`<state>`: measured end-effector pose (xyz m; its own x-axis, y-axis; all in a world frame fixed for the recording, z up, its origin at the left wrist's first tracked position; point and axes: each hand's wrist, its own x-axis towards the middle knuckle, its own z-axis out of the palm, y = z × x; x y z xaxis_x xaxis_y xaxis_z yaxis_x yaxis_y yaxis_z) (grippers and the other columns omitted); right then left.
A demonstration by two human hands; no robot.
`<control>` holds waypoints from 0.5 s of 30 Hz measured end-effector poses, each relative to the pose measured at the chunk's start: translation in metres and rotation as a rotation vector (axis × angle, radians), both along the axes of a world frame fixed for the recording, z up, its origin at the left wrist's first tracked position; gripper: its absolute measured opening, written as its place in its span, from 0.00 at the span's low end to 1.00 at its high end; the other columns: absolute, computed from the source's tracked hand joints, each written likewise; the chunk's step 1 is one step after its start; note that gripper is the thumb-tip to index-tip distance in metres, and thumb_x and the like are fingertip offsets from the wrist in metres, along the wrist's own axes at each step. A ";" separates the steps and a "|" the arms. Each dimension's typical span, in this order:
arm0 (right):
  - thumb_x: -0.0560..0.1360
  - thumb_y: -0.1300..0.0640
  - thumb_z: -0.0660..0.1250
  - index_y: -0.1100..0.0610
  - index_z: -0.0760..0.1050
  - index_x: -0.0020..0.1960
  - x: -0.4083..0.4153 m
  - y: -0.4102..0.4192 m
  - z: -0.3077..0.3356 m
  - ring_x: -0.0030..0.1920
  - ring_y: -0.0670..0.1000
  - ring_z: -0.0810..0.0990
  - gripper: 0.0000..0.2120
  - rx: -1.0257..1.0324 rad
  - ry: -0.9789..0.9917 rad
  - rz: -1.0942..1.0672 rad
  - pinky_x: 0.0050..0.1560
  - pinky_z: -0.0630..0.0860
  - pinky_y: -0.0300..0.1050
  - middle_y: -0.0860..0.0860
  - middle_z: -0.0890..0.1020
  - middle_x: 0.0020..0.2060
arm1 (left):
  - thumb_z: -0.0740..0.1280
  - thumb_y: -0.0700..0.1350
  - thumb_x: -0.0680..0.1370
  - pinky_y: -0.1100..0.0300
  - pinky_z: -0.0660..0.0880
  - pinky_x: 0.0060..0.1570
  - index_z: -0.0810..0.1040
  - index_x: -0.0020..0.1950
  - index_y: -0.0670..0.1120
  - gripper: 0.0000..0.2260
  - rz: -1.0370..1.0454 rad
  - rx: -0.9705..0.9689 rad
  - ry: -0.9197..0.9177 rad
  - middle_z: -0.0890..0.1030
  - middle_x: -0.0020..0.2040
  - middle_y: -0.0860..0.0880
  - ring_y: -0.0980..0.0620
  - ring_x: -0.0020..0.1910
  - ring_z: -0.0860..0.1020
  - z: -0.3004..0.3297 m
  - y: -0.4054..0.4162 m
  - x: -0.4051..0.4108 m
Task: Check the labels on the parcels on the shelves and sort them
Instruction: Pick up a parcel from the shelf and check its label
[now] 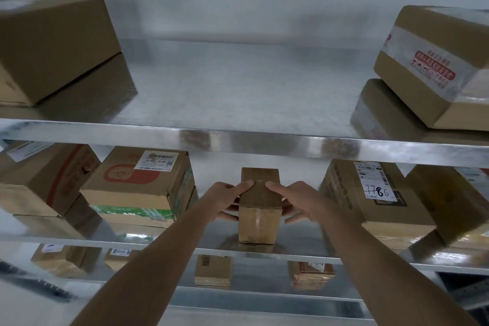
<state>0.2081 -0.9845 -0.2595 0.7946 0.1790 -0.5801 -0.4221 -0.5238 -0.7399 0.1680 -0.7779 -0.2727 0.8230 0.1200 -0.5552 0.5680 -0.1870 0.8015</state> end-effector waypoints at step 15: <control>0.72 0.52 0.78 0.64 0.77 0.62 0.016 0.005 0.016 0.50 0.61 0.86 0.24 0.062 0.146 0.055 0.48 0.85 0.56 0.61 0.84 0.53 | 0.78 0.50 0.73 0.47 0.83 0.50 0.78 0.61 0.37 0.23 -0.144 -0.122 0.180 0.85 0.53 0.40 0.43 0.50 0.85 0.009 0.005 0.023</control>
<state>0.2238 -0.9794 -0.2437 0.6904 0.2594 -0.6753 -0.4996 -0.5042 -0.7045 0.1911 -0.7725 -0.2636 0.7137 -0.0677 -0.6972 0.6777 -0.1846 0.7118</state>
